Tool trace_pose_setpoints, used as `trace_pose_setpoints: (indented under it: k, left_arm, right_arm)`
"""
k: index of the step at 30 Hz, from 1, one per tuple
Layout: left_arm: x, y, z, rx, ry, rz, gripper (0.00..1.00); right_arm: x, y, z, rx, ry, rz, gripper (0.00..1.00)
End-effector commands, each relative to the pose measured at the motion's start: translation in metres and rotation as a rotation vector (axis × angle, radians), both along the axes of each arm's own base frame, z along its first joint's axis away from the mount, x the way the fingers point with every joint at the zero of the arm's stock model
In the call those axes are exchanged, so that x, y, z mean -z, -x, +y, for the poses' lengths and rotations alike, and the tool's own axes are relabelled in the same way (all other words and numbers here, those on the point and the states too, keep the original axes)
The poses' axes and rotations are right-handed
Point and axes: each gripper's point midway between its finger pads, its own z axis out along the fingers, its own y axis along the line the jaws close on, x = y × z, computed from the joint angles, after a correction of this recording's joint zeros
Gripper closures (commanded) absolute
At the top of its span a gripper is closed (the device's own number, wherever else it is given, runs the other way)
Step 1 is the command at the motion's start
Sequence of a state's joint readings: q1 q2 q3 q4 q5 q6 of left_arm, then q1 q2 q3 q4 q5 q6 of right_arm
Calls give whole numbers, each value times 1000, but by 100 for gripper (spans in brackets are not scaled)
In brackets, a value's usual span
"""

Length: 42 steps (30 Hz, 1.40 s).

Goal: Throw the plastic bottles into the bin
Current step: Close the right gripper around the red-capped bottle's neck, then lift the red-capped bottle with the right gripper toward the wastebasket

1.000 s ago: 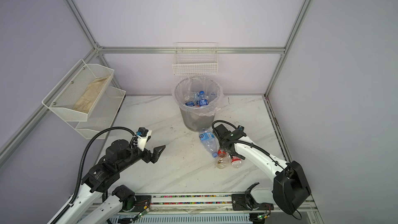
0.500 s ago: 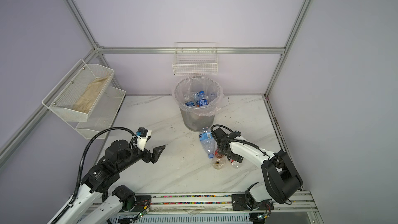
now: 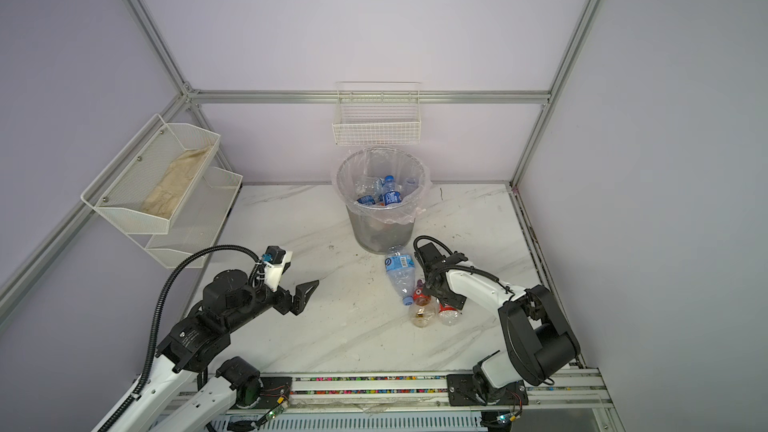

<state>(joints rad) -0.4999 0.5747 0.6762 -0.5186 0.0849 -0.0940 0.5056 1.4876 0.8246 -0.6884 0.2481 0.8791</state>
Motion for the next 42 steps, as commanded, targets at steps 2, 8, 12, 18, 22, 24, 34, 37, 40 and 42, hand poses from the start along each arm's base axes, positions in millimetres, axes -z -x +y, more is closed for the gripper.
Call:
trace_pose_setpoints:
  k: [2,8,12,18,22,24,34,37,40,42]
  left_arm:
    - [16,1,0,-2,-6,29,0]
    - [16,0,0,-7,-5,28,0]
    - [16,0,0,-8,-6,28,0]
    - [16,0,1,-8,-6,27,0]
    - [16,0,1,-9,-5,26,0]
    - [16,0,1,-8,-5,26,0]
    - [16,1,0,-7,-3,27,0]
    - [15,1,1,-7,-3,27,0]
    - [15,1,0,-7,-3,26,0]
    - [15,1,0,-7,-3,27,0]
  right_arm:
    - [9,2,-3,7,5,23,28]
    - [8,0,-12,38,16,13,44]
    - [3,-4,-21,59,16,-7,57]
    - [-5,-6,-24,66,4,-36,72]
    - [-18,-9,-22,61,-29,-80,81]
    - [-25,-11,-20,52,-43,-102,85]
    - [-76,-29,-12,-14,-88,-243,100]
    - [-89,-33,-11,-30,-90,-274,100]
    - [-100,-35,-10,-48,-94,-300,100]
    - [-109,-38,-8,-66,-101,-320,100]
